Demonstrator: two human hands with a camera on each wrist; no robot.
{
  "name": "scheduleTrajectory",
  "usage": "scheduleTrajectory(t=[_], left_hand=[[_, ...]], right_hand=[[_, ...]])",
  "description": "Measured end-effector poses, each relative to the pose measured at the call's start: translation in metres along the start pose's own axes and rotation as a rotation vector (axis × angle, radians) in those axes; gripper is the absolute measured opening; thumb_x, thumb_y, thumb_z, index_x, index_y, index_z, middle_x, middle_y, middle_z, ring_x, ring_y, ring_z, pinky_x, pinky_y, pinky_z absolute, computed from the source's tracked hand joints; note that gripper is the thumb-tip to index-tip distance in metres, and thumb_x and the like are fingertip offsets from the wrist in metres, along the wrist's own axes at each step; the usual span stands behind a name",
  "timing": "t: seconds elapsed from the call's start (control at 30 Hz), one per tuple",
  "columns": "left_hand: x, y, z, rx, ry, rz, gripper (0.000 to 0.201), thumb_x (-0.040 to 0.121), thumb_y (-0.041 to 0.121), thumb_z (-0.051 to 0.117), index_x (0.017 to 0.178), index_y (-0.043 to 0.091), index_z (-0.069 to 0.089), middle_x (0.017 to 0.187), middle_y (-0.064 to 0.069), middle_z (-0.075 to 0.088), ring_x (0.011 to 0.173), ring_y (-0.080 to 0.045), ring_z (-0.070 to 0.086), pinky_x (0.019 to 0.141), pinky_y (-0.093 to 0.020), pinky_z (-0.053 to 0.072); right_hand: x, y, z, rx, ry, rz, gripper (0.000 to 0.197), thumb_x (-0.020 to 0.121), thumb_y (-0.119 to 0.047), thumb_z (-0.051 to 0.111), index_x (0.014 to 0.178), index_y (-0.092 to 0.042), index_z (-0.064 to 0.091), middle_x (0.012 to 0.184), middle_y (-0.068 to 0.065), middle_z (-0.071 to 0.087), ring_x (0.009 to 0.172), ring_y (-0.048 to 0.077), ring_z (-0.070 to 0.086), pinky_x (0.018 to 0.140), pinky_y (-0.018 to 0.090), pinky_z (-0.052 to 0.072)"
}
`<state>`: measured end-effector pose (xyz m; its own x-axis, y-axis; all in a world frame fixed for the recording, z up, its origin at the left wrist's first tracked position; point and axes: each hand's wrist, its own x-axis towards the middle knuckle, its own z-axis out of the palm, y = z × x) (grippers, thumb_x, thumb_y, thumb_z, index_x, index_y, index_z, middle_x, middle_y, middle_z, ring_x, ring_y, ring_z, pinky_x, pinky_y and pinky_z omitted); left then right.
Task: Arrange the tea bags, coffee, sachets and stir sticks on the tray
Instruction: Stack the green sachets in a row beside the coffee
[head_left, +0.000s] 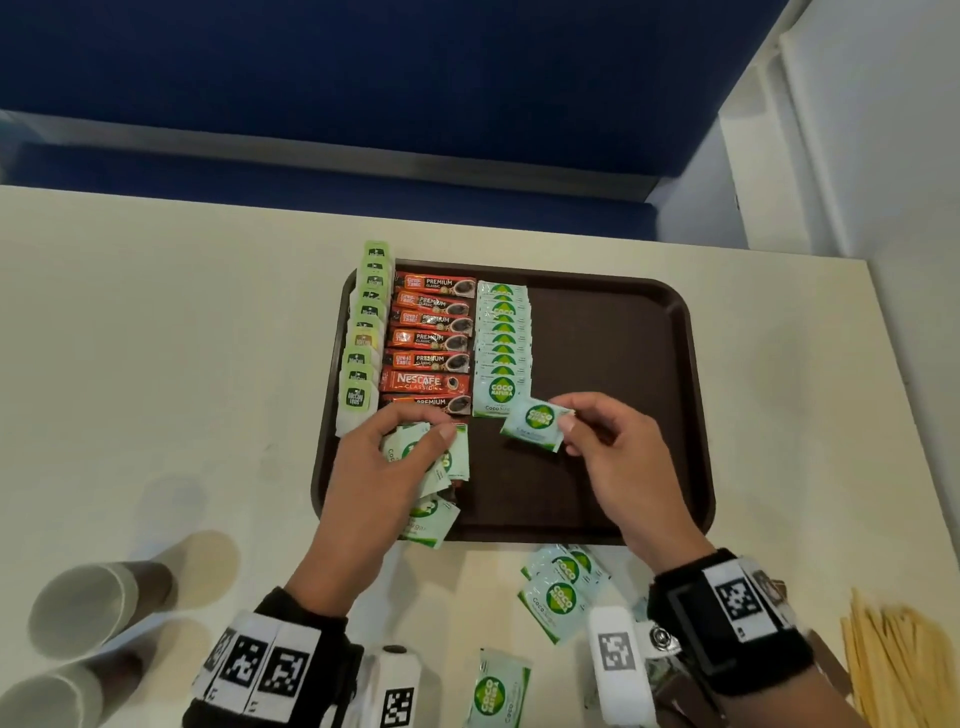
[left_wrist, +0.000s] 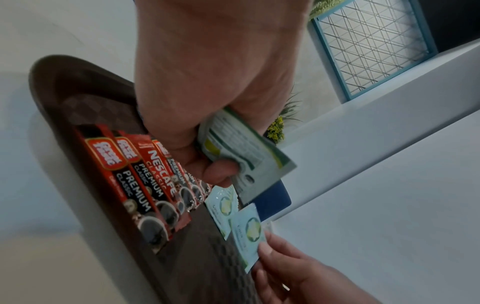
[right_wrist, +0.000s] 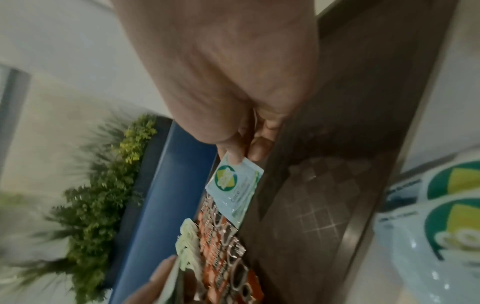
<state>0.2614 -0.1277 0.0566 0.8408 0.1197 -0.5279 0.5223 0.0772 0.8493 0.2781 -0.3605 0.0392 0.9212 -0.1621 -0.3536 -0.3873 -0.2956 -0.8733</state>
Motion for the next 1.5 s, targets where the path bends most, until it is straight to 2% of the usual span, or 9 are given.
scheduleTrajectory(t=[0.1,0.17,0.27,0.43,0.6,1.03,1.27,1.37,1.5], left_hand=[[0.001,-0.002,-0.005,-0.028,0.016,-0.005,0.006,0.096,0.017,0.08,0.101,0.021,0.079,0.1,0.001,0.083,0.088,-0.025,0.083,0.069,-0.046,0.069],[0.001,-0.003,-0.006,-0.03,0.022,-0.003,0.006,0.096,0.018,0.08,0.101,0.022,0.08,0.102,0.0,0.082,0.091,-0.026,0.083,0.072,-0.049,0.07],[0.001,-0.004,-0.008,-0.024,0.034,0.005,0.006,0.096,0.019,0.08,0.1,0.023,0.08,0.102,0.004,0.082,0.092,-0.024,0.083,0.074,-0.051,0.069],[0.002,-0.005,-0.012,-0.029,0.052,0.012,0.006,0.096,0.019,0.08,0.1,0.024,0.081,0.102,0.007,0.082,0.092,-0.019,0.083,0.07,-0.044,0.069],[0.004,-0.007,-0.015,-0.044,0.064,0.016,0.008,0.096,0.018,0.08,0.104,0.019,0.08,0.1,0.007,0.082,0.09,-0.019,0.083,0.068,-0.038,0.069],[0.003,-0.01,-0.018,-0.042,0.063,0.019,0.009,0.096,0.02,0.08,0.105,0.021,0.08,0.102,0.009,0.081,0.091,-0.019,0.083,0.072,-0.044,0.069],[0.002,-0.013,-0.018,-0.026,0.066,0.025,0.009,0.096,0.021,0.08,0.106,0.021,0.08,0.104,0.011,0.08,0.092,-0.018,0.083,0.069,-0.038,0.068],[0.001,-0.014,-0.018,-0.033,0.067,0.017,0.01,0.096,0.022,0.08,0.106,0.022,0.08,0.105,0.012,0.08,0.093,-0.02,0.083,0.069,-0.041,0.069],[0.0,-0.012,-0.015,-0.052,0.073,0.015,0.009,0.096,0.025,0.08,0.105,0.024,0.08,0.104,0.012,0.08,0.093,-0.02,0.083,0.075,-0.049,0.069]], right_hand=[[0.011,0.009,0.01,-0.098,-0.027,-0.006,0.02,0.097,-0.016,0.078,0.11,-0.031,0.075,0.094,-0.007,0.079,0.088,0.009,0.074,0.084,0.038,0.065],[0.017,0.01,0.019,-0.107,0.0,-0.032,0.025,0.093,-0.018,0.083,0.111,-0.029,0.07,0.089,-0.007,0.079,0.084,0.009,0.075,0.085,0.042,0.065],[0.025,0.009,0.031,-0.12,0.066,-0.084,0.032,0.09,-0.018,0.086,0.113,-0.024,0.066,0.086,-0.007,0.079,0.08,0.008,0.075,0.083,0.039,0.065],[0.03,0.009,0.036,-0.141,0.111,-0.091,0.034,0.089,-0.016,0.086,0.115,-0.022,0.065,0.086,-0.006,0.077,0.079,0.006,0.074,0.078,0.034,0.065],[0.031,0.012,0.035,-0.144,0.121,-0.09,0.033,0.089,-0.017,0.087,0.113,-0.023,0.065,0.086,-0.005,0.077,0.08,0.01,0.074,0.079,0.037,0.065],[0.03,0.013,0.038,-0.145,0.139,-0.084,0.031,0.09,-0.02,0.086,0.114,-0.022,0.066,0.09,-0.007,0.076,0.083,0.012,0.075,0.081,0.04,0.065],[0.029,0.013,0.039,-0.145,0.15,-0.086,0.029,0.091,-0.02,0.085,0.113,-0.022,0.066,0.09,-0.007,0.076,0.082,0.011,0.074,0.077,0.035,0.065],[0.029,0.014,0.039,-0.146,0.154,-0.076,0.029,0.09,-0.021,0.086,0.112,-0.021,0.066,0.09,-0.006,0.076,0.081,0.011,0.075,0.075,0.033,0.066],[0.025,0.007,0.038,-0.16,0.213,-0.094,0.029,0.088,-0.026,0.088,0.109,-0.02,0.068,0.096,-0.004,0.073,0.08,0.005,0.068,0.072,0.015,0.057]])
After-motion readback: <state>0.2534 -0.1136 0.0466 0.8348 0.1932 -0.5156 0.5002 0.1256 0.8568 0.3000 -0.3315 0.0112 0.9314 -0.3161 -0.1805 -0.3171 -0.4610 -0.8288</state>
